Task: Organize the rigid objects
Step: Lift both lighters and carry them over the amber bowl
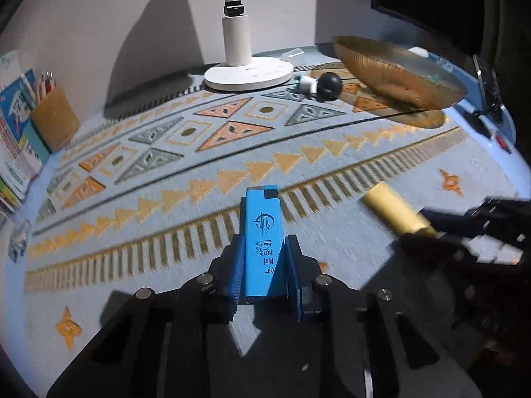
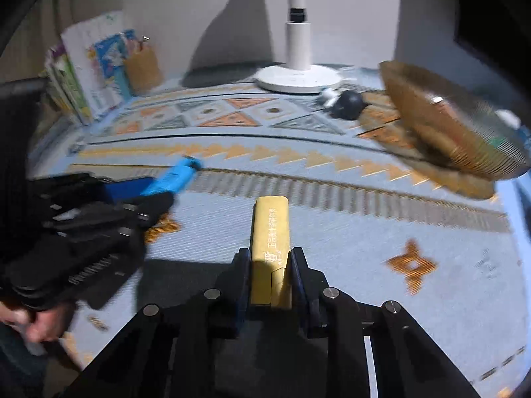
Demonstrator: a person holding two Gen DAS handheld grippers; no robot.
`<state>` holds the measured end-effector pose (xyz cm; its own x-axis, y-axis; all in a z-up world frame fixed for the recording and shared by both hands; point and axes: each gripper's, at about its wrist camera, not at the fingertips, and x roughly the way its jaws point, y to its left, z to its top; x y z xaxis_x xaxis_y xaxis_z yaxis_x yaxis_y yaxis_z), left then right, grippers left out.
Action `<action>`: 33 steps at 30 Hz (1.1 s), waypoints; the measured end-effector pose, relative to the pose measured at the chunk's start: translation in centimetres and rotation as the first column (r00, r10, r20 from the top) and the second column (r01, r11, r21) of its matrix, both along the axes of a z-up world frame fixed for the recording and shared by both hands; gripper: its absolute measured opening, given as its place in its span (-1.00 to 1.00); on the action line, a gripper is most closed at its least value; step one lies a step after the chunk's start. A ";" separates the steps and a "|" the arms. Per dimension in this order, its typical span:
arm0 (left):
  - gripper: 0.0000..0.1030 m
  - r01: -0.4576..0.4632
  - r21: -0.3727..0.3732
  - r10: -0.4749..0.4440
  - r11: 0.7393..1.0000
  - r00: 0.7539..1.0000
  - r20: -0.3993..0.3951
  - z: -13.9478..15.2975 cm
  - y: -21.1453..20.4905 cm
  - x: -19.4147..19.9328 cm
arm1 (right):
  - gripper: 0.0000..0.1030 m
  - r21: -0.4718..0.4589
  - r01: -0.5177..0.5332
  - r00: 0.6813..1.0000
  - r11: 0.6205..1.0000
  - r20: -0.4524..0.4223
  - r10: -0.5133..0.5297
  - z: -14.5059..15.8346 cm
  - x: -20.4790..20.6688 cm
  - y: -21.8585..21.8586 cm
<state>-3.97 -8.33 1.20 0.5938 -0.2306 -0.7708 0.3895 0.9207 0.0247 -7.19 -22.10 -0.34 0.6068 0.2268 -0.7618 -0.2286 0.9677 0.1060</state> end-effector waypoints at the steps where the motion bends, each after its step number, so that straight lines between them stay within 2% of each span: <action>1: -0.59 -0.006 -0.024 0.006 1.000 1.000 -0.007 0.1 0.3 -0.3 | -0.54 0.034 -0.011 1.000 0.999 -0.008 0.011 0.0 -0.3 0.1; 5: -0.59 -0.033 -0.147 0.026 0.989 0.998 -0.050 1.0 2.0 -1.4 | -0.55 0.246 -0.048 0.997 0.968 -0.040 0.060 0.6 -1.3 -0.3; 9: -0.59 -0.039 -0.148 0.040 0.988 0.999 0.006 2.6 2.3 -2.9 | -0.68 0.347 -0.066 0.997 0.936 -0.003 0.071 2.3 -2.4 -1.0; 10: -0.59 -0.036 -0.152 0.040 0.988 0.999 0.019 3.0 2.3 -3.3 | -0.72 0.345 -0.067 0.998 0.936 0.012 0.066 2.7 -2.7 -1.1; 13: -0.59 -0.033 -0.167 0.040 0.985 0.999 0.034 3.7 2.2 -3.8 | -0.72 0.252 -0.039 0.999 0.967 0.035 0.031 3.0 -3.3 -0.9; 18: -0.59 -0.048 -0.148 0.050 0.988 0.999 0.016 3.2 2.2 -3.9 | -0.71 0.261 0.002 1.000 0.965 -0.008 0.000 1.6 -3.4 -2.2; 20: -0.59 -0.053 -0.146 0.055 0.988 0.998 0.016 3.2 2.4 -4.2 | -0.63 0.278 -0.018 0.999 0.960 -0.034 0.028 1.4 -3.3 -2.6; 21: -0.59 -0.055 -0.149 0.058 0.987 0.998 0.016 3.2 2.6 -4.3 | -0.46 0.289 -0.042 0.998 0.956 -0.039 0.055 1.5 -3.5 -2.5; 22: -0.59 -0.056 -0.153 0.059 0.987 0.998 0.015 3.2 2.7 -4.5 | -0.04 0.284 -0.054 0.997 0.957 -0.040 0.068 1.4 -3.3 -2.2; 23: -0.59 -0.057 -0.157 0.060 0.986 0.998 0.016 3.3 2.9 -4.5 | 0.21 0.262 -0.070 0.996 0.963 -0.040 0.084 1.5 -3.4 -1.8; 24: -0.59 -0.059 -0.158 0.063 0.986 0.998 0.019 3.3 3.1 -4.6 | 0.35 0.204 -0.085 0.995 0.975 -0.025 0.092 1.7 -3.6 -1.0; 25: -0.59 -0.061 -0.158 0.066 0.986 0.998 0.022 3.4 3.3 -4.8 | 0.35 0.168 -0.095 0.995 0.981 -0.021 0.100 1.6 -3.7 -0.6; 26: -0.59 -0.064 -0.160 0.069 0.985 0.997 0.024 3.4 3.5 -4.9 | 0.33 0.115 -0.114 0.993 0.987 -0.030 0.118 1.5 -3.6 0.2; 28: -0.59 -0.069 -0.168 0.074 0.983 0.997 0.025 3.5 3.8 -5.0 | 0.00 0.079 -0.134 0.989 0.988 -0.048 0.138 1.1 -3.2 1.0; 31: -0.59 -0.078 -0.171 0.084 0.982 0.996 0.031 3.7 4.3 -5.1 | -0.17 -0.021 -0.154 0.985 0.988 -0.083 0.152 -0.1 -2.8 2.8; 33: -0.59 -0.081 -0.177 0.088 0.981 0.996 0.033 3.8 4.6 -5.0 | -0.23 -0.131 -0.167 0.986 0.977 -0.048 0.162 -0.4 -3.5 4.4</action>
